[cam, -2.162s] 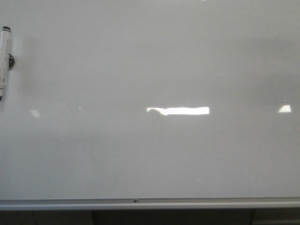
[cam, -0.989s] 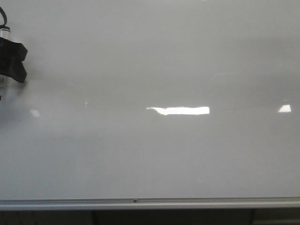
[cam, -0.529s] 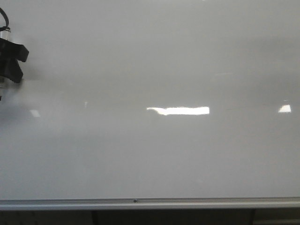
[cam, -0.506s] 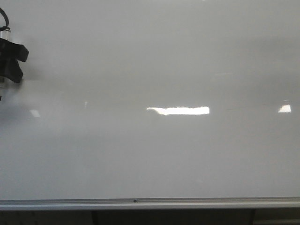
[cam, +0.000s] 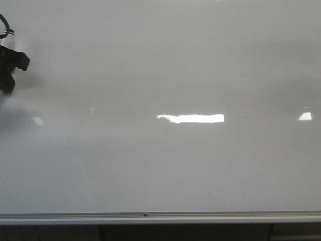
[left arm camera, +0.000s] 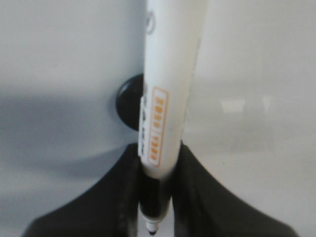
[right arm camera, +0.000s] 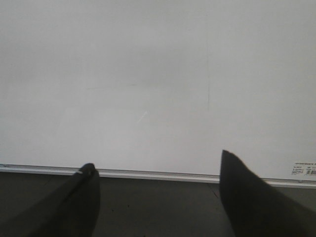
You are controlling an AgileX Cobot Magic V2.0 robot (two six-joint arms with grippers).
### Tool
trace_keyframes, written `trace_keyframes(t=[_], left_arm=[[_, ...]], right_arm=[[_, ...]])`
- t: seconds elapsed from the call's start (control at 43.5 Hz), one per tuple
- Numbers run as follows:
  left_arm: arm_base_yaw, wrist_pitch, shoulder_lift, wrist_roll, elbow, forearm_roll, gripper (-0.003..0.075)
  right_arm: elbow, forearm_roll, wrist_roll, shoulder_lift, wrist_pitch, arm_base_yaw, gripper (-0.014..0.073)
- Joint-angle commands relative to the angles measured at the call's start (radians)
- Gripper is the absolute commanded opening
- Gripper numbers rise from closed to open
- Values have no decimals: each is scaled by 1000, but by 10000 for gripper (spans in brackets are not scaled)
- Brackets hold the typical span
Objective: Write number 1 on whiteboard
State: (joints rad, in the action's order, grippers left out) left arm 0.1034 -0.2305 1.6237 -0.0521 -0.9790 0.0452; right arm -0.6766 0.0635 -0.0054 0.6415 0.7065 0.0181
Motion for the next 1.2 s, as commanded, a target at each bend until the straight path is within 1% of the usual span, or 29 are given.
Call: trace_keyframes(t=[0.0,0.115,0.207,0.299,0.414,0.483,0.552,0.667,0.782,0.897,0.989,1.173], left_arm=[[5,-2,-47,11,-39,4,22],[15,-137,-94,92,-67,5,22],[38,-284,-140,183,-104,5,22],[73,-446,-180,216,-153,5,22],[149,-627,-229,289,-209,2,22],[197,-703,-252,350,-232,-9,22],[248,-772,-270,407,-252,-18,22],[340,-895,-286,514,-287,-79,21],[428,-970,-289,647,-308,-200,21],[508,-979,-289,761,-312,-303,21],[578,-979,-289,786,-312,-314,21],[664,-977,-289,788,-312,-314,21]], right_arm=[[-31,6,-12,8,-56,2,538],[-35,7,-12,8,-52,2,538],[-40,20,-12,14,-41,2,538],[-60,47,-18,38,10,2,538],[-107,89,-57,86,92,4,538],[-140,120,-90,116,134,12,538],[-175,164,-138,150,180,25,538],[-234,258,-252,207,251,61,538],[-291,347,-388,272,325,117,538],[-349,406,-510,322,375,192,538],[-403,414,-578,360,415,270,538],[-504,414,-674,432,439,436,538]])
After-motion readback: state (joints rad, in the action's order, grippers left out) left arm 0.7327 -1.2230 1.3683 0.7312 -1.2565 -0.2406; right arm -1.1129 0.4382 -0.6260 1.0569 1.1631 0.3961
